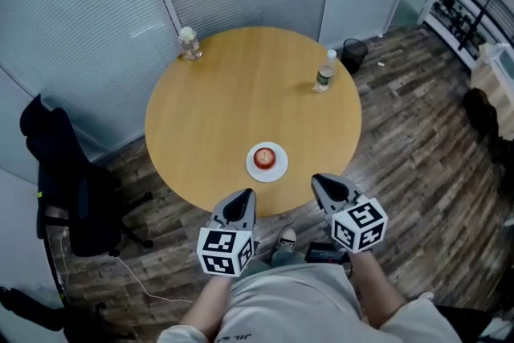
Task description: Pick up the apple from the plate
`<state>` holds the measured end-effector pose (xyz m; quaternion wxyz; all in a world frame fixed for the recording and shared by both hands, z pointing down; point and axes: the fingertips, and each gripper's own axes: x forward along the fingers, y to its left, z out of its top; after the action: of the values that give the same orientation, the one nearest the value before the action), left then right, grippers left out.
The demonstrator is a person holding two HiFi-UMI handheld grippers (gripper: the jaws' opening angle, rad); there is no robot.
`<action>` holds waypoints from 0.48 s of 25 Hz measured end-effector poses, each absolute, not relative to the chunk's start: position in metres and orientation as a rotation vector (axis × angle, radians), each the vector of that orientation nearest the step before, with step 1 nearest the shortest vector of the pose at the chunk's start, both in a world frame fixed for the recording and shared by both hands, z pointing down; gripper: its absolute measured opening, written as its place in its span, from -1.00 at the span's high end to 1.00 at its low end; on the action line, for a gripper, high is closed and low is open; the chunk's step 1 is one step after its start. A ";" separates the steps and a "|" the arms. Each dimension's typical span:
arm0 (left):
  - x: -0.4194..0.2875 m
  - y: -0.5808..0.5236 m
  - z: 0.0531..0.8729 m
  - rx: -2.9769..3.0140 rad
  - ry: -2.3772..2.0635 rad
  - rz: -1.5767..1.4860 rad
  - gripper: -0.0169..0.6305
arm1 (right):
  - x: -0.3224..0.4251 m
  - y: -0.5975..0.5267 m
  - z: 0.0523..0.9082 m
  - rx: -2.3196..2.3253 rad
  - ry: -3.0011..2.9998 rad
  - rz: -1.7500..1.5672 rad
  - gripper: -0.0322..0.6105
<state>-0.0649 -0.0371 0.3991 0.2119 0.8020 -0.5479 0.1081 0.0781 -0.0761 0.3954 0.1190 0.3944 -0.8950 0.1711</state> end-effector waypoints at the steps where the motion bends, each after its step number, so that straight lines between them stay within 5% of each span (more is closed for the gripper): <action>1: -0.062 -0.042 0.399 2.228 -1.523 0.303 0.94 | 0.080 -0.081 0.395 1.148 -2.618 0.501 0.80; 12: -0.068 -0.074 0.406 2.244 -1.492 0.346 0.94 | 0.074 -0.108 0.411 1.164 -2.584 0.567 0.80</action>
<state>-0.0676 -0.0741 0.4060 0.2107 0.8075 -0.5367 0.1244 0.0740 -0.1081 0.4108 0.1254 0.3995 -0.8870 0.1945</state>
